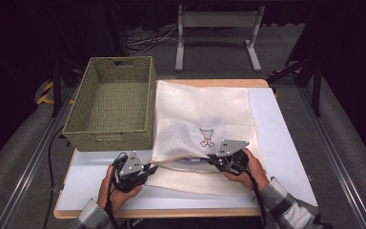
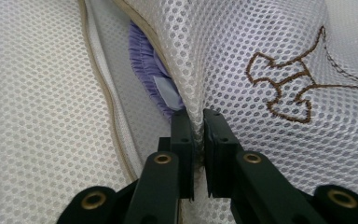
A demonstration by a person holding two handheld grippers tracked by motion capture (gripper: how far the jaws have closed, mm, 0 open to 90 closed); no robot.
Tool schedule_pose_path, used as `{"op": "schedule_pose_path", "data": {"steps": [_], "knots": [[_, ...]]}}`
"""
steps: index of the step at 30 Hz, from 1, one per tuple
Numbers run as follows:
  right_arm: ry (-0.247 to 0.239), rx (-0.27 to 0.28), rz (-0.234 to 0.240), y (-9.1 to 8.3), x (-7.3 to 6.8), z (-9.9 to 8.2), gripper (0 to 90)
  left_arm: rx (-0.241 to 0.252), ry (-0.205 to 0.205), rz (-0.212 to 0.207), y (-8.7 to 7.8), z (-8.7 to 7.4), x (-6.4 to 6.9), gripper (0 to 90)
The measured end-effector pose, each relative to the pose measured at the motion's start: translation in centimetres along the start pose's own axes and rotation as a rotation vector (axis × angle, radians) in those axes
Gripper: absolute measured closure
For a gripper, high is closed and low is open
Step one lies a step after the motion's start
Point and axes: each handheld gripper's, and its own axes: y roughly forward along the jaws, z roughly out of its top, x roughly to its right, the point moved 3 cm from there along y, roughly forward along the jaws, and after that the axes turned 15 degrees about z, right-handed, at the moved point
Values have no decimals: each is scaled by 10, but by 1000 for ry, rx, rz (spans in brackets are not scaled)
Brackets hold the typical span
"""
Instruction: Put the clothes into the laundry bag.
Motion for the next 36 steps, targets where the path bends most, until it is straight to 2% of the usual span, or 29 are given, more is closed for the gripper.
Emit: {"op": "schedule_pose_path", "data": {"steps": [8,17,20,28,36], "knots": [[1,-33,14,7,0,-2,782,-4,7,-1,0,0,0,828],[9,-24,25,4,-1,-2,698,-17,14,-4,2,-2,0,821],[-19,-1,13,0,-4,1,658,-18,14,-9,2,-2,0,821],[-39,47,10,-8,-9,7,594,-20,18,-13,3,-2,-1,822],[-46,113,38,-19,-13,15,693,-28,23,-10,3,-4,0,815]]}}
